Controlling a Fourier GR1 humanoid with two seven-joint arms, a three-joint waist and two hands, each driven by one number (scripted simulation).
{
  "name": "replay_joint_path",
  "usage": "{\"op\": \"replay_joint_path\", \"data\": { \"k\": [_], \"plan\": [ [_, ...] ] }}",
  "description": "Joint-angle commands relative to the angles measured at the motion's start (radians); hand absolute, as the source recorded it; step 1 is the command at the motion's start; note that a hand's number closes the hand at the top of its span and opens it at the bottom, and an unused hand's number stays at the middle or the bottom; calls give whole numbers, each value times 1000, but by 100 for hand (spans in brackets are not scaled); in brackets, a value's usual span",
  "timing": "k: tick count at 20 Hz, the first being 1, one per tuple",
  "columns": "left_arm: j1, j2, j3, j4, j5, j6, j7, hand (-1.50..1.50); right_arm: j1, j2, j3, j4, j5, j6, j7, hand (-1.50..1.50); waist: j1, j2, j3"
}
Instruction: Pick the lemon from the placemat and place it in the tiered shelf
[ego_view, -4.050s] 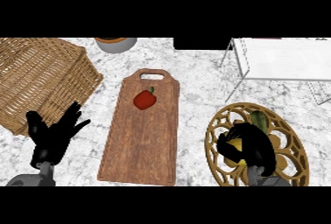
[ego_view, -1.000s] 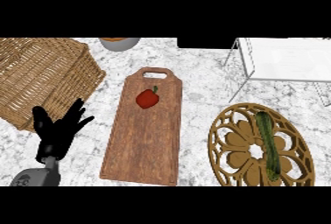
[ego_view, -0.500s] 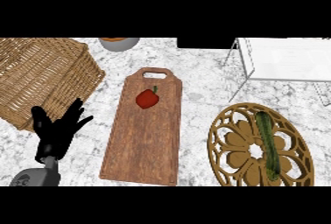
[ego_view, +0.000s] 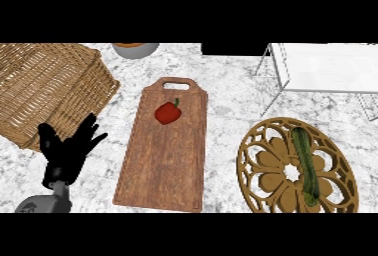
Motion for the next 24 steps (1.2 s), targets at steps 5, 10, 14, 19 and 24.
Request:
{"op": "replay_joint_path", "data": {
  "k": [5, 10, 14, 19, 24],
  "plan": [
    [-2, -38, -22, 49, -36, 22, -10, 0, -66, 5, -170, 115, -111, -82, 87, -150, 1, 7, -3],
    [37, 10, 19, 18, 5, -28, 12, 0, -113, 29, -252, 96, -207, -79, 149, -150, -3, -1, -3],
    [8, -27, 10, 84, -15, -9, -26, 0, -82, -21, -352, 141, -299, -56, 101, -150, -13, 4, -3],
    [20, -20, 10, 44, -11, -20, -5, 0, -146, -50, -395, 159, -314, -181, 172, -150, 3, 5, -3],
    [-11, -4, 13, 0, -13, -8, 64, 0, -117, -152, -397, 189, -275, -267, 181, -150, 2, 6, -3]
  ]
}}
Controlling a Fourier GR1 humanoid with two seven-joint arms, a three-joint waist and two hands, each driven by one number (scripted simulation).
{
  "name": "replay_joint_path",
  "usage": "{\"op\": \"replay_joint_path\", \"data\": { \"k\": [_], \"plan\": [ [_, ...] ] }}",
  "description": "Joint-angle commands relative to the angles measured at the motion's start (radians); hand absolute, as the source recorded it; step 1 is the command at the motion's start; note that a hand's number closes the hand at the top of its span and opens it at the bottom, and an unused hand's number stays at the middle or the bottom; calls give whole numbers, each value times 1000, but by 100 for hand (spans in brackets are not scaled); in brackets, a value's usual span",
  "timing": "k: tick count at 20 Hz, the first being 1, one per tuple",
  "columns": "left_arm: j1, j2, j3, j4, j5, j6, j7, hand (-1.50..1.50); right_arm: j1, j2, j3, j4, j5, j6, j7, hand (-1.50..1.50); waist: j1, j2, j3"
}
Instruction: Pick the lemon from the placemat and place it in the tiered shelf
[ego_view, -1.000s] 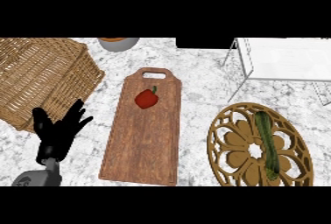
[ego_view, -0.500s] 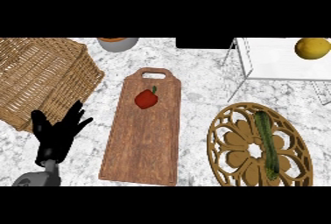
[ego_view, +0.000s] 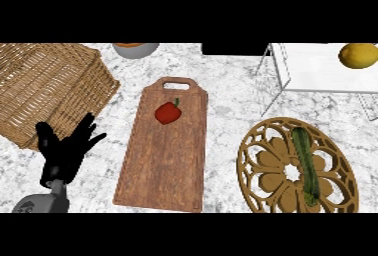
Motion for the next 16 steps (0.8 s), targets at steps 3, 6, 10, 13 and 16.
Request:
{"op": "replay_joint_path", "data": {
  "k": [3, 6, 10, 13, 16],
  "plan": [
    [36, -27, -22, -2, -12, 1, -13, 0, 42, -134, -71, 60, -12, -104, -21, -150, 7, 9, -3],
    [25, -12, -7, 15, -14, 3, 6, 0, 61, -198, -113, 80, -51, -76, 10, -150, -7, 4, -3],
    [32, -7, -12, -25, -14, -4, 18, 0, 73, -284, -151, 132, -86, -9, -7, -150, 4, 6, -2],
    [63, -24, -16, -23, -20, 2, -12, 0, 180, -345, -210, 196, -135, 103, -92, -150, 4, 9, 0],
    [25, -33, -16, 21, -18, -3, -9, 0, 168, -390, -200, 201, -130, 151, -72, -150, 6, 12, -1]
  ]
}}
